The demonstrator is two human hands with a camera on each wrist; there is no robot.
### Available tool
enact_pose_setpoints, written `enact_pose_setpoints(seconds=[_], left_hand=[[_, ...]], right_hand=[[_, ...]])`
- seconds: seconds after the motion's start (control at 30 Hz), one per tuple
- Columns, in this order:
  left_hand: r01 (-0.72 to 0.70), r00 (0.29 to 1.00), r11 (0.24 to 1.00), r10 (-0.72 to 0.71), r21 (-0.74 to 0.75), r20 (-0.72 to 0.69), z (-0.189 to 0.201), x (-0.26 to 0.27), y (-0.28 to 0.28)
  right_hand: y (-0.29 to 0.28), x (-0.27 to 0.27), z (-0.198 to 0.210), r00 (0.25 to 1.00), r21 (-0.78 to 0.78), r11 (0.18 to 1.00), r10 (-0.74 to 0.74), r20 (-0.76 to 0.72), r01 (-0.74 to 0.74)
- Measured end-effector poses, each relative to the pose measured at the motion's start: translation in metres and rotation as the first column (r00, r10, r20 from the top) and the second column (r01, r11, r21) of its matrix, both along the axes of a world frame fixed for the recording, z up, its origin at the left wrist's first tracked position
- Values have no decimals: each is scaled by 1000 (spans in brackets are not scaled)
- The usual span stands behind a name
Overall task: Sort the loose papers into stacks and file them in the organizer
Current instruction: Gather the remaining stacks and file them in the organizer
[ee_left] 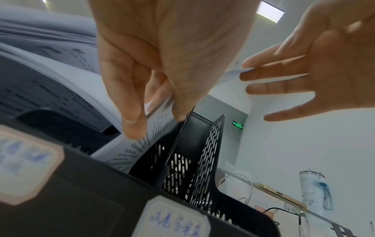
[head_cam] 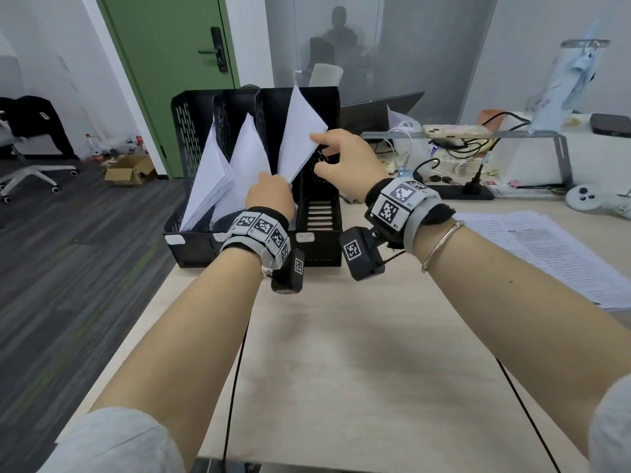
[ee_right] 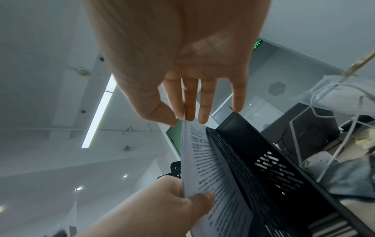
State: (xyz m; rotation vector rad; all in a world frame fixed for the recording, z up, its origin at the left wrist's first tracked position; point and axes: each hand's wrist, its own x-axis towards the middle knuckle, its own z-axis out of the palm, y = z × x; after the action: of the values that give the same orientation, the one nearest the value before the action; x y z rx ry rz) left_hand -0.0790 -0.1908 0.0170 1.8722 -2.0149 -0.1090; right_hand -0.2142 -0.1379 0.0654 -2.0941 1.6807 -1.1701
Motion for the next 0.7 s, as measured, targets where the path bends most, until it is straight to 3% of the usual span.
enact_pose_setpoints(seconds=[0.27,0.43,0.7], left_hand=[[76,997,993,-76,-87,0,5,8,8],[110,993,991,-112,-82,-26,12,8,29],[189,977,975,-199,-117,-79,29,1,63]], right_hand=[[-7,7,-16,1000,207,978,15,-15,-12],[4,0,-27,986,385,923,82,-145,-20],[37,-24,-14,997,340,940,52,-49,-33]])
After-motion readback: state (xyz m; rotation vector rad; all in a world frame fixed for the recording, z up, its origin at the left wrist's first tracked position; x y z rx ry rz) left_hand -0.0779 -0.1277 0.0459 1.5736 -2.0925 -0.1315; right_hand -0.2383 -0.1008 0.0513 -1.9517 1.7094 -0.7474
